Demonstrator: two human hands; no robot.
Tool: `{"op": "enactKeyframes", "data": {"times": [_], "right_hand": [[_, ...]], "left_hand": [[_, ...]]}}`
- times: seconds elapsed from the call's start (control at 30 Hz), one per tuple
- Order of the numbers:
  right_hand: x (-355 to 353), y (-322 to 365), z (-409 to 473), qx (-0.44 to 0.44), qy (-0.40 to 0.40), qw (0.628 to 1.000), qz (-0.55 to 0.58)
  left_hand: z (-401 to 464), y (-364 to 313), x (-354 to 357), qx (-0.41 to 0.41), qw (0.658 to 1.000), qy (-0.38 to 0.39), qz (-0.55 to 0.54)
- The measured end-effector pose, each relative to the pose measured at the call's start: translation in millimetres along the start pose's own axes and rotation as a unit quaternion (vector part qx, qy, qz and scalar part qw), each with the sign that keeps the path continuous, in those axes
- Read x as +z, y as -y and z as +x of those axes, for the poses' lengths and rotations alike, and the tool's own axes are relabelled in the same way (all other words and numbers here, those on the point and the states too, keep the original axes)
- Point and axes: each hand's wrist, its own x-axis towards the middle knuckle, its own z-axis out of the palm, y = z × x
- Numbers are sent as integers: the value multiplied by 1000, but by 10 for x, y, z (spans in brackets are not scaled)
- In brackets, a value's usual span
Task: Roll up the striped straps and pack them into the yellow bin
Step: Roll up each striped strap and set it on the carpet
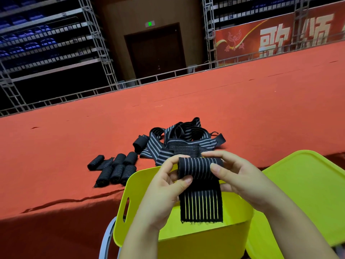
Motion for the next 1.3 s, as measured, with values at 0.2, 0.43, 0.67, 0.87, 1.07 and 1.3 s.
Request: {"op": "enactKeyframes", "data": {"times": [0.2, 0.43, 0.67, 0.87, 1.07, 1.3], "right_hand": [[32, 46, 3, -57, -35, 998, 1], [30, 14, 19, -143, -74, 981, -110], [80, -86, 47, -204, -37, 958, -198], [68, -31, 16, -80, -28, 993, -80], [93, -63, -5, 0, -44, 998, -35], [131, -149, 19, -79, -101, 977, -169]], "left_hand": [[-7, -44, 26, -25, 999, 6, -26], [4, -71, 65, -49, 997, 10, -55], [11, -43, 89, -37, 997, -47, -58], [-32, -75, 66, -27, 996, -45, -68], [-38, -74, 69, -38, 995, -41, -78], [2, -23, 84, -34, 988, -83, -128]]}}
